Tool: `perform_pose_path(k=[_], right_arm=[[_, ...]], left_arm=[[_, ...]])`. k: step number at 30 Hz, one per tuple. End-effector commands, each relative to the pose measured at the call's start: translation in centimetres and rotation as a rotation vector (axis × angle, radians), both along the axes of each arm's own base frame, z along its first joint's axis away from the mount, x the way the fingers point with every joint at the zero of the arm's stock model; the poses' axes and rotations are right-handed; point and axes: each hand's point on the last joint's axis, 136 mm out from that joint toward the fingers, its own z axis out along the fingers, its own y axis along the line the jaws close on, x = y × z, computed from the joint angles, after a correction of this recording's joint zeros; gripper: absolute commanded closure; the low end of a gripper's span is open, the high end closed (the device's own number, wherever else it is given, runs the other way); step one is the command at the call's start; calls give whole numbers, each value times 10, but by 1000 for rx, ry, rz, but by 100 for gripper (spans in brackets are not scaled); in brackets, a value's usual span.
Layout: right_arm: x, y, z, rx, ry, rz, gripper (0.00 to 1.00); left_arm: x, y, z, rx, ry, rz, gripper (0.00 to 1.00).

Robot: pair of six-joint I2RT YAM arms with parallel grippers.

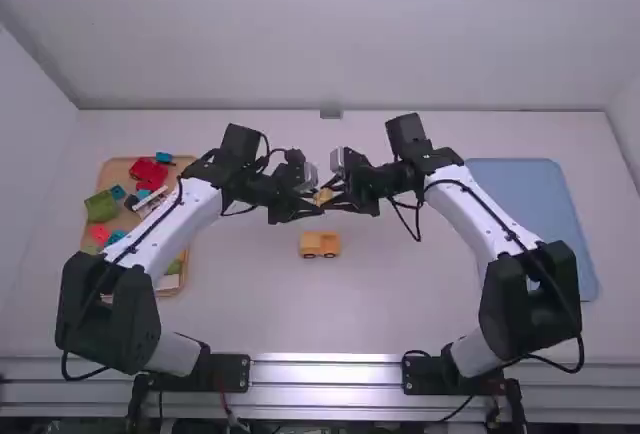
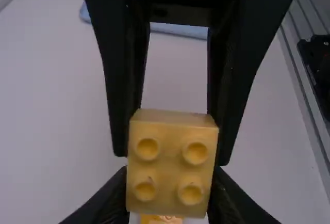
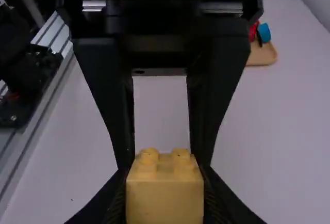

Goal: Assemble lego blocks to make yellow taxi

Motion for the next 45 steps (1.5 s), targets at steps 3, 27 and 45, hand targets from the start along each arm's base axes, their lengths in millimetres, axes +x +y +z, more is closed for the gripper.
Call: perform_pose_path(k=[3, 27, 45], right_arm=[[3, 2, 11, 20, -9, -2, 83], [67, -88, 39, -202, 10, -670, 1], [-24, -160, 57, 149, -119, -1183, 1]], left_arm=[[-8, -4, 5, -39, 20, -27, 67], [11, 19, -26, 156, 112, 189, 80], [-13, -71, -91, 426, -22, 81, 93]])
